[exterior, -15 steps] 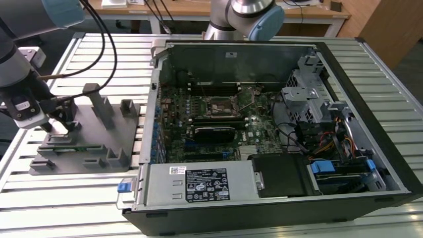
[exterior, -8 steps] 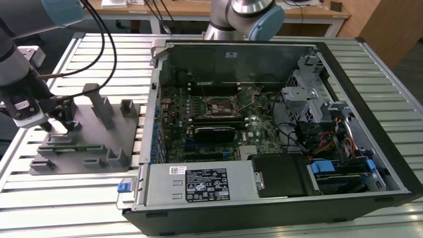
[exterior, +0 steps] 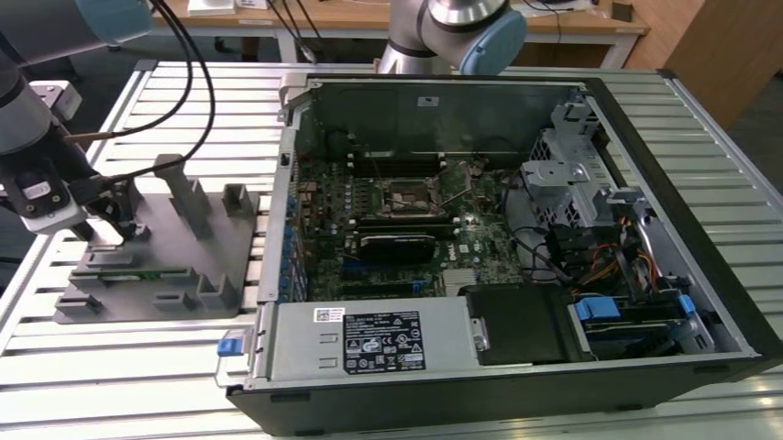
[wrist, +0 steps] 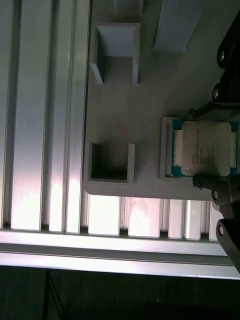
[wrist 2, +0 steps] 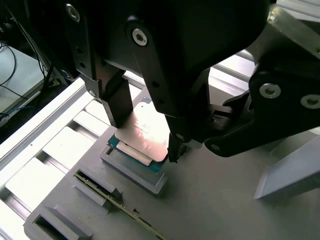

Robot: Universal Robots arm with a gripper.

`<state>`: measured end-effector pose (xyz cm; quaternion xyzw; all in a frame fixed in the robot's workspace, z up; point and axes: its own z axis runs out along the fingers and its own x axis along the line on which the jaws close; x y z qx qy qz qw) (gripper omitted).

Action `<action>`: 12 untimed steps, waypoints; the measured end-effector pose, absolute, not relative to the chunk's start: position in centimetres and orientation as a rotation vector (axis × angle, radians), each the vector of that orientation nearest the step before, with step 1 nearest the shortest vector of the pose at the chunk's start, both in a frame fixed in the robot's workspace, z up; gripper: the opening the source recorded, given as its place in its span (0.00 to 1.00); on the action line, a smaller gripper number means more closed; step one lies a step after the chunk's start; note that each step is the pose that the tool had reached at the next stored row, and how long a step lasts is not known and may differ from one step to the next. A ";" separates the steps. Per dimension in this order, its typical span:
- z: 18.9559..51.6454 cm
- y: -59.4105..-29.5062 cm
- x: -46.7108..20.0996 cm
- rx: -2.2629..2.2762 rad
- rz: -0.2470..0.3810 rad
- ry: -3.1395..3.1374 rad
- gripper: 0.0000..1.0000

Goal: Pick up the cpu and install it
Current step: 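Pick up the cpu and move it towards the insertion slot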

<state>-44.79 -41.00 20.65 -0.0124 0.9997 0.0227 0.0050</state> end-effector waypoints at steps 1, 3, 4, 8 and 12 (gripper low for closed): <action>20.7 -41.0 -44.8 -0.039 0.071 3.130 0.53; 20.9 -41.0 -44.8 -0.039 0.071 3.130 0.53; 21.0 -41.0 -44.8 -0.039 0.071 3.130 0.53; 21.3 -41.0 -44.8 -0.039 0.071 3.130 0.53; 21.7 -41.0 -44.8 -0.039 0.071 3.131 0.53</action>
